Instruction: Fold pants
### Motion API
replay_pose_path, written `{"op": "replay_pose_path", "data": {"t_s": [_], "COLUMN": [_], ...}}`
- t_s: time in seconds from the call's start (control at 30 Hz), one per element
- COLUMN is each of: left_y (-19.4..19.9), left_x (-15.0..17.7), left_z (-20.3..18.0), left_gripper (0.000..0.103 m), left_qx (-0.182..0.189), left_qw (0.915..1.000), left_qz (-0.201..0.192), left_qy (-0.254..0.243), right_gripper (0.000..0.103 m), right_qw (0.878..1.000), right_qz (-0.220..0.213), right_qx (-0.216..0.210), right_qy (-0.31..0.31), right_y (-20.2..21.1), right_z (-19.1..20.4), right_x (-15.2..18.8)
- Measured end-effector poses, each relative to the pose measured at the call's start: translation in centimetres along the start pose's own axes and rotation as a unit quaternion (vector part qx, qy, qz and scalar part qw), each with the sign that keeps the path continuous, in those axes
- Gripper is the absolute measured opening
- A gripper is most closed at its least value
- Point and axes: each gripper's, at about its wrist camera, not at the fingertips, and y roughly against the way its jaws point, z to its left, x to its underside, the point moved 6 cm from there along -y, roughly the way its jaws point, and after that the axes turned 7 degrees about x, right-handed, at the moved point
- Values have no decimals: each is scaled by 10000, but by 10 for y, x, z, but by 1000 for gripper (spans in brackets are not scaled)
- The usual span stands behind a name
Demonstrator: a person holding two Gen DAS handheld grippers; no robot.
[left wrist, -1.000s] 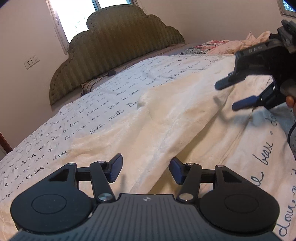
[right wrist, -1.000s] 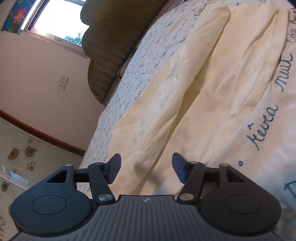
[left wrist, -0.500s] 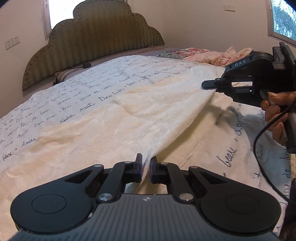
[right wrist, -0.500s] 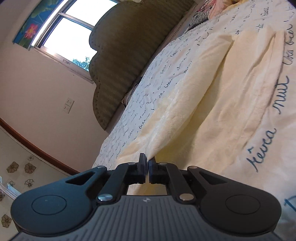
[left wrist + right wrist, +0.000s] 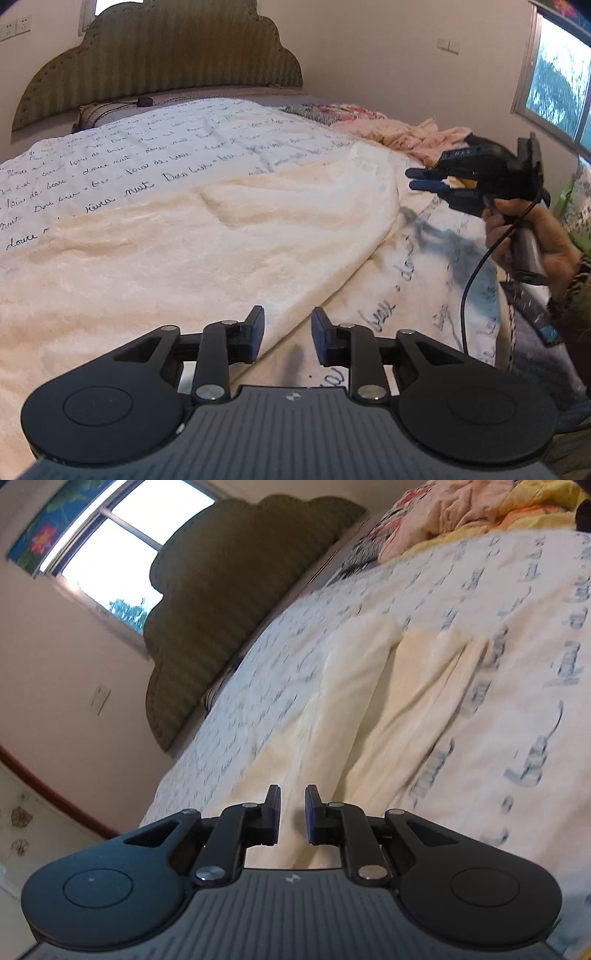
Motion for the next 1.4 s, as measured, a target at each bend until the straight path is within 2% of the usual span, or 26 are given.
{"op": "replay_pose_path", "data": {"t_s": [0.03, 0.1, 0.13, 0.17, 0.23, 0.27, 0.33, 0.4, 0.43, 0.47, 0.53, 0.57, 0.6, 0.63, 0.67, 0.73, 0.77, 0.8, 0.83, 0.87, 0.97, 1.03, 1.1, 1.23, 1.37, 1.4], "left_y": [3, 7, 7, 5, -3, -8, -17, -24, -25, -26, -26, -27, -26, -26, -26, -26, -27, -27, -27, -28, -29, -29, -29, -29, -29, -29], "left_x": [-4, -14, -16, -19, -14, -8, 3, 13, 15, 18, 21, 23, 26, 27, 27, 27, 27, 28, 27, 28, 28, 28, 29, 29, 29, 28], "left_z": [3, 11, 18, 26, 39, 45, 53, 57, 57, 57, 57, 58, 61, 63, 64, 67, 68, 68, 69, 67, 68, 67, 66, 67, 67, 67], "left_gripper": [48, 71, 76, 79, 79, 79, 79, 80, 80, 82, 90, 95, 97, 97, 98, 100, 101, 102, 102, 102, 103, 103, 103, 103, 103, 102], "left_qx": [-90, -586, -894, -1240, -1766, -2033, -2178, -2149, -2182, -2238, -2363, -2424, -2434, -2406, -2373, -2311, -2286, -2272, -2271, -2279, -2292, -2286, -2284, -2284, -2286, -2285], "left_qw": [9998, 9969, 9940, 9899, 9828, 9784, 9758, 9763, 9756, 9744, 9715, 9699, 9695, 9701, 9707, 9719, 9724, 9726, 9726, 9725, 9722, 9723, 9723, 9723, 9723, 9724], "left_qz": [-131, -474, -576, -630, -498, -337, -101, 28, -10, -73, -141, -179, -220, -232, -238, -247, -255, -261, -262, -257, -260, -263, -266, -264, -258, -253], "left_qy": [73, 222, 270, 282, 201, 156, 144, 264, 258, 195, 109, 120, 179, 232, 283, 367, 400, 418, 420, 411, 400, 407, 408, 408, 406, 406], "right_gripper": [20, 38, 56, 60, 60, 60, 60, 62, 66, 69, 68, 68, 68, 69, 69, 71, 71, 71, 71, 71, 70, 70, 70, 70, 70, 57], "right_qw": [9998, 9995, 9992, 9987, 9959, 9947, 9963, 9997, 9967, 9886, 9493, 9297, 9188, 9172, 9237, 9498, 9658, 9779, 9875, 9918, 9962, 9958, 9946, 9940, 9953, 9958], "right_qz": [-133, -133, -73, -5, 85, 142, 197, 233, 355, 572, 1355, 1517, 1343, 859, 447, 18, -95, -145, -133, -73, 311, 661, 832, 929, 733, 705], "right_qx": [77, 249, 339, 439, 675, 639, 273, 106, -43, -420, -1681, -2039, -2097, -1862, -1465, -532, -384, -412, -463, -448, -219, -534, -619, -565, -380, -282], "right_qy": [-97, -163, -221, -268, -591, -788, -788, 43, 730, 1331, 2285, 2666, 3062, 3417, 3511, 3084, 2564, 2045, 1498, 1194, 787, 341, -29, -119, -501, -509], "right_y": [-3, -20, -34, -46, -69, -75, -83, -87, -88, -89, -81, -74, -66, -60, -58, -64, -64, -62, -64, -66, -90, -104, -119, -141, -165, -171], "right_z": [-8, -16, -21, -25, -30, -28, -5, 39, 67, 95, 144, 160, 170, 175, 172, 149, 132, 117, 99, 86, 61, 53, 48, 54, 55, 54], "right_x": [-14, -34, -42, -48, -55, -57, -58, -51, -42, -29, 4, 18, 24, 22, 15, -9, -24, -35, -47, -52, -62, -56, -52, -46, -50, -51]}}
